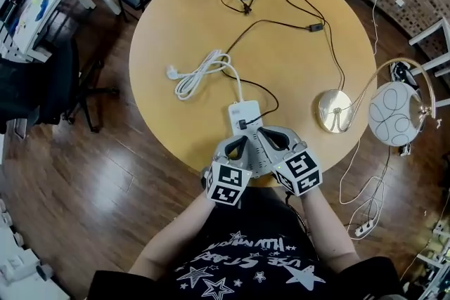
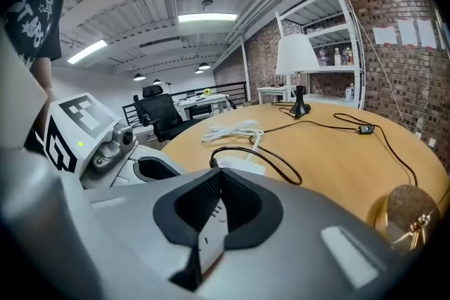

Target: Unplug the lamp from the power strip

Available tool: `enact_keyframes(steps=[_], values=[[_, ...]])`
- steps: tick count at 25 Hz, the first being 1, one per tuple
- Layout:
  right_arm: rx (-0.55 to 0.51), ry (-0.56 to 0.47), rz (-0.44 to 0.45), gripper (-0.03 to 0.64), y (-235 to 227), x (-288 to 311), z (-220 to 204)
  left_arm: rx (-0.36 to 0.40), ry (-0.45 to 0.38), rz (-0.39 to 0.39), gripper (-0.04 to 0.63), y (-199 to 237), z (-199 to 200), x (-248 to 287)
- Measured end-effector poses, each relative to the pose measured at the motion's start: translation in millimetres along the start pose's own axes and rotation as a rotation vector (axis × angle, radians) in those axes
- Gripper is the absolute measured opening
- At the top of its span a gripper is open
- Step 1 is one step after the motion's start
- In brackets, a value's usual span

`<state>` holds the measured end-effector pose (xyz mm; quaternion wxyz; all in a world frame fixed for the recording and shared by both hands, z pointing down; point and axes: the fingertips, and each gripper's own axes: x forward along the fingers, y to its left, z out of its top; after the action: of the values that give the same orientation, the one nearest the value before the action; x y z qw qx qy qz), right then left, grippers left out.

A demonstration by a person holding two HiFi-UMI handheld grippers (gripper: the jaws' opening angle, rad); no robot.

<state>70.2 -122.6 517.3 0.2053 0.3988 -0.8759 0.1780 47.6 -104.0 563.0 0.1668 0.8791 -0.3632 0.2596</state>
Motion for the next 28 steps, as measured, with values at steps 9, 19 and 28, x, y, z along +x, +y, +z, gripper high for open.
enact_keyframes(steps=[9, 19, 28], values=[[-0.052, 0.085, 0.102, 0.009, 6.0, 24.3, -11.9, 0.015, 0.036, -0.026, 0.005, -5.5, -5.2, -0.1], [-0.1, 0.111, 0.159, 0.104, 18.0, 42.6, -7.6, 0.047, 0.056, -0.055, 0.005, -7.4, -5.4, -2.1], [-0.129, 0.139, 0.112, 0.089, 22.7, 60.6, -0.9, -0.003, 0.057, -0.058, 0.004, -6.3, -4.2, -2.8]])
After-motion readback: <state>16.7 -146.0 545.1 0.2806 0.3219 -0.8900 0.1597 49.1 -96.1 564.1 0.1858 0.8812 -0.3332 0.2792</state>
